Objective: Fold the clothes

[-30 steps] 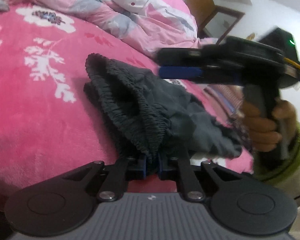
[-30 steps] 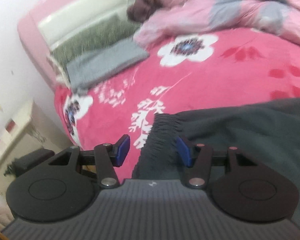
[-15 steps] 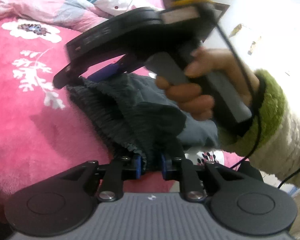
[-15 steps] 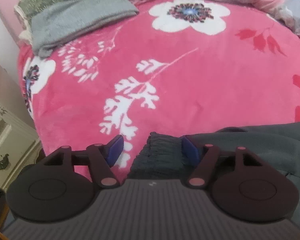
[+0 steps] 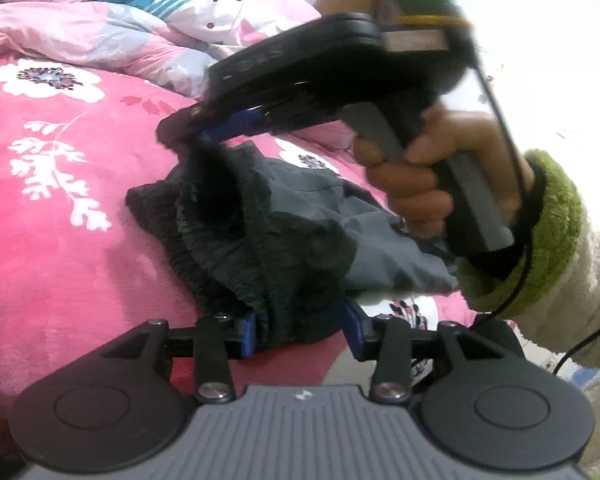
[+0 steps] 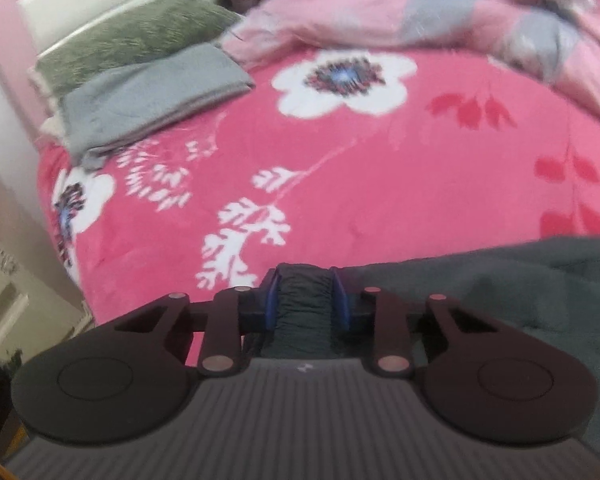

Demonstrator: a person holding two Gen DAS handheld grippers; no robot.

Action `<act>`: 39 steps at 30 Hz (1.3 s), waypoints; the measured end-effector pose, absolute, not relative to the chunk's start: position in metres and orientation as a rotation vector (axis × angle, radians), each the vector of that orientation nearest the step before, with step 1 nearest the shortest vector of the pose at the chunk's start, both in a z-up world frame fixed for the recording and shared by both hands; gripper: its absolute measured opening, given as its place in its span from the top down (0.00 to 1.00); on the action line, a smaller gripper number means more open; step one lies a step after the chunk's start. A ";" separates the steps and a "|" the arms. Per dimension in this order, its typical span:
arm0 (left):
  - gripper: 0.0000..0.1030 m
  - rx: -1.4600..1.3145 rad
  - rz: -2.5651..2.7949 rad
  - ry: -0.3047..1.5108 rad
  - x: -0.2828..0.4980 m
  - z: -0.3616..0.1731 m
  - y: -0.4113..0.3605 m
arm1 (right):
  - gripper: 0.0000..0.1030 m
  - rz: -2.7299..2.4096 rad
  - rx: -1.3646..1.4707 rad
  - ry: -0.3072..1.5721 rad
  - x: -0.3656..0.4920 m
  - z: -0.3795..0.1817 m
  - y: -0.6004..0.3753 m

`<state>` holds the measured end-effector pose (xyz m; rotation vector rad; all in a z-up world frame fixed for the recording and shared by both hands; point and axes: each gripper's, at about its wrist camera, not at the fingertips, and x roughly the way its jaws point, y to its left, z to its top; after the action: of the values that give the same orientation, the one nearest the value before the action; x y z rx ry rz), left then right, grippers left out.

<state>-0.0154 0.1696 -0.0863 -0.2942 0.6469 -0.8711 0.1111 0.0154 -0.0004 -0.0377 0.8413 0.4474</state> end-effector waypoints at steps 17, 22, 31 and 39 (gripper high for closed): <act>0.38 -0.451 -0.880 0.519 -0.018 -0.077 0.194 | 0.78 0.456 -0.064 0.670 0.046 0.069 -0.020; 0.30 -0.390 -0.824 0.433 -0.030 -0.063 0.191 | 0.78 0.441 -0.007 0.616 0.014 0.081 -0.035; 0.28 -0.230 -0.799 0.353 -0.041 -0.041 0.159 | 0.78 0.439 0.091 0.592 -0.022 0.079 -0.047; 0.73 -0.035 -0.851 0.441 -0.055 -0.057 0.121 | 0.78 0.451 0.091 0.579 -0.016 0.068 -0.038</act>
<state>-0.0548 0.1207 -0.0569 -0.0349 0.4411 -0.8514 -0.0157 -0.0384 0.0683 0.0906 0.5790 0.4507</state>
